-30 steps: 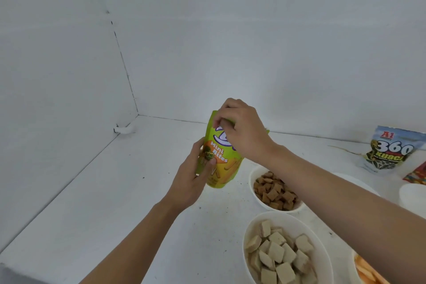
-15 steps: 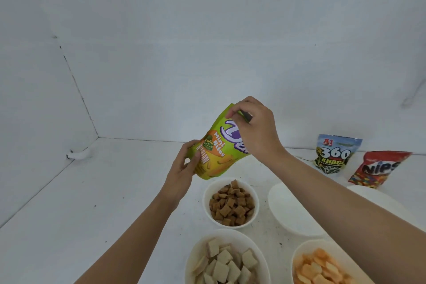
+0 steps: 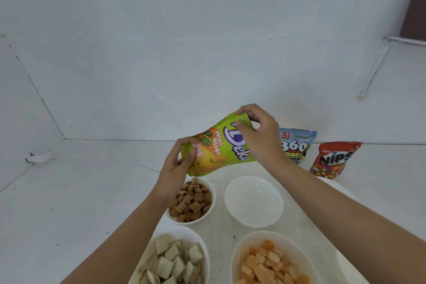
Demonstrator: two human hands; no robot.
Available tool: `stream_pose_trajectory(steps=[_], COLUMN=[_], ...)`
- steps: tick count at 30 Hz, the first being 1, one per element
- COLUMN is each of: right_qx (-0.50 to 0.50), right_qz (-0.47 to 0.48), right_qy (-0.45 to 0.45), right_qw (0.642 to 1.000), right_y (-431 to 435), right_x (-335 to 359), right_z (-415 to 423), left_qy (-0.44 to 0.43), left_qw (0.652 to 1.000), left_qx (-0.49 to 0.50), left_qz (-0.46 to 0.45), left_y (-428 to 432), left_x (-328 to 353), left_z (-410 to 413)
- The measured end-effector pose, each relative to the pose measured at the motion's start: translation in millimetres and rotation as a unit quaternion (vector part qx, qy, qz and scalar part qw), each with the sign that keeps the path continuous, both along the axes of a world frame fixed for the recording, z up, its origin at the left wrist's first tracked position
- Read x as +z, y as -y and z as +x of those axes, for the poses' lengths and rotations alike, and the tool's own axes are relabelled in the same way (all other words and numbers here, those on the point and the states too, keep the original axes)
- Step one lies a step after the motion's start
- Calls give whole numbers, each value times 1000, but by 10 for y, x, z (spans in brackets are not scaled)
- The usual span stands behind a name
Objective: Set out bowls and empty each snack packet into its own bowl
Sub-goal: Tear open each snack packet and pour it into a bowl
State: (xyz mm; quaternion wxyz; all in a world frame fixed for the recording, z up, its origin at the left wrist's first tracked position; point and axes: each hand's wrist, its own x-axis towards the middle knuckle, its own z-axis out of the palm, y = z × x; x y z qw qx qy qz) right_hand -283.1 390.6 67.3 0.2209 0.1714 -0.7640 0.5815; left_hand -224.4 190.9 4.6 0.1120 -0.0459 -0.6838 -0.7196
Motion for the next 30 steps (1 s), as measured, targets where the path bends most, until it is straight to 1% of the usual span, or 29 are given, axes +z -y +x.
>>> stream_pose_trajectory(steps=[7,13,15,17,25,30], right_qx=[43,113,123,124,106,82], right_qz=[24,-27,-39,-47,-69,-36], right_qy=[43,117,129,136,172,197], right_qw=[998,986,983,982,977,976], right_y=[-349,-532,-564,-584,-587,-576], right_x=[-289,-449,-502,-561,-822,-1037], right_z=[1,76,84,72,29,37], left_qy=[27,49,49,52,53,63], left_qw=[999,994,991,986,977,968], left_qx=[33,49,49,52,56,56], left_qz=[-33,-80,-110,-148,-200,-235], left_y=[-155,-141,-132,-134,-254,-295], left_x=[-62,13,21,30,129,132], left_z=[-18,-41,-52,-57,-44,-62])
